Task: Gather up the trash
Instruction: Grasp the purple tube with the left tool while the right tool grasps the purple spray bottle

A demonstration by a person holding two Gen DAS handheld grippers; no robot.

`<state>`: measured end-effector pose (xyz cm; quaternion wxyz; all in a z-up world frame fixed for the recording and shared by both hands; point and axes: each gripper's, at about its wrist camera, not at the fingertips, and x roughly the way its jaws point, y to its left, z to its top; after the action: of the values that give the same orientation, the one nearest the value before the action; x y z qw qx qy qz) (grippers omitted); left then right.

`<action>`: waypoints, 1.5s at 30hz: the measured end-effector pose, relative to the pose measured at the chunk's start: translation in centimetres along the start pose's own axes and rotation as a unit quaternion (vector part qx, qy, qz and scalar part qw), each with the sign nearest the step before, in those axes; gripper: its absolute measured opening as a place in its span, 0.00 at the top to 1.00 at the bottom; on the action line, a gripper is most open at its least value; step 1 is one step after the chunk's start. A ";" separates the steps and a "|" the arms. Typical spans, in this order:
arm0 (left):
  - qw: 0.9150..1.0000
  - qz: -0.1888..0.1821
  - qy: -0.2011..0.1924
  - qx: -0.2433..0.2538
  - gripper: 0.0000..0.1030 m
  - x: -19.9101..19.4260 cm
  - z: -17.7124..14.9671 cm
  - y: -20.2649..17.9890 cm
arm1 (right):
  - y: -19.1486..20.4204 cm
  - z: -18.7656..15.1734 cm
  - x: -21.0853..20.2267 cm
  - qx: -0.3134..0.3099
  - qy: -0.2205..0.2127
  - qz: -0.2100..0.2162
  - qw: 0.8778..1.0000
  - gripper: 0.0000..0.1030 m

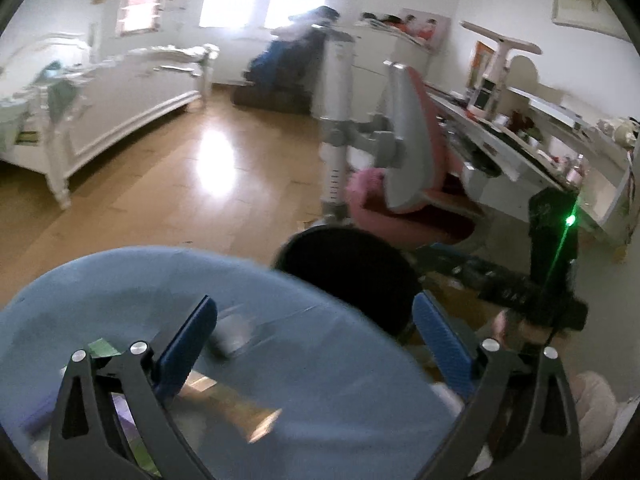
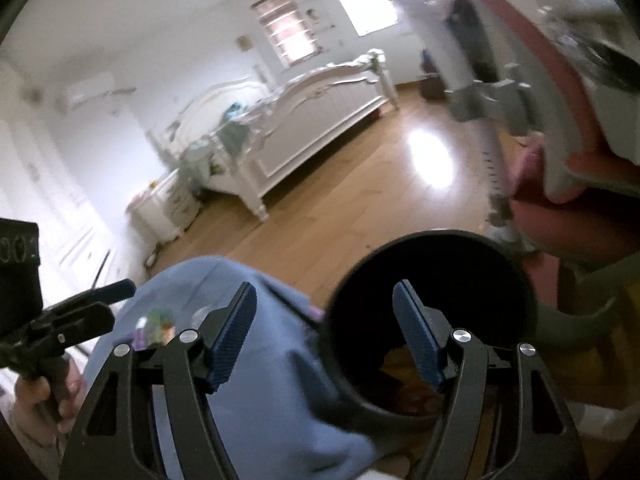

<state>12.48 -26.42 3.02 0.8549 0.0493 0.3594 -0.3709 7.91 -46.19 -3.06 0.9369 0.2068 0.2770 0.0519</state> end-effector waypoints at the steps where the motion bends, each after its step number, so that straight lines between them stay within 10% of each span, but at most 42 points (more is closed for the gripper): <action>1: 1.000 0.013 0.001 -0.003 0.05 -1.2 -0.6 1.3 | 1.2 -0.1 0.2 -0.009 0.004 0.006 1.000 0.30; 9: 0.989 0.148 0.027 0.008 0.05 -6.8 -6.2 10.5 | 12.8 -1.4 3.5 -0.111 0.064 0.076 0.989 0.30; 21: 0.978 0.177 0.101 0.038 0.21 -4.8 -9.2 18.0 | 27.7 -5.3 13.2 -0.276 0.194 0.112 0.935 0.48; 40: 0.985 0.135 0.105 0.015 0.82 -5.3 -10.7 18.2 | 31.0 -8.1 17.5 -0.381 0.259 0.068 0.885 0.63; 45: 0.984 0.147 0.102 0.014 0.84 -6.3 -11.7 17.8 | 29.4 -7.1 17.9 -0.311 0.255 0.096 0.910 0.68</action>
<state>14.68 -5.70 -4.74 0.8581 0.1514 0.4284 -0.2392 19.68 -13.15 -5.13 0.8416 -0.0898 0.4555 0.2761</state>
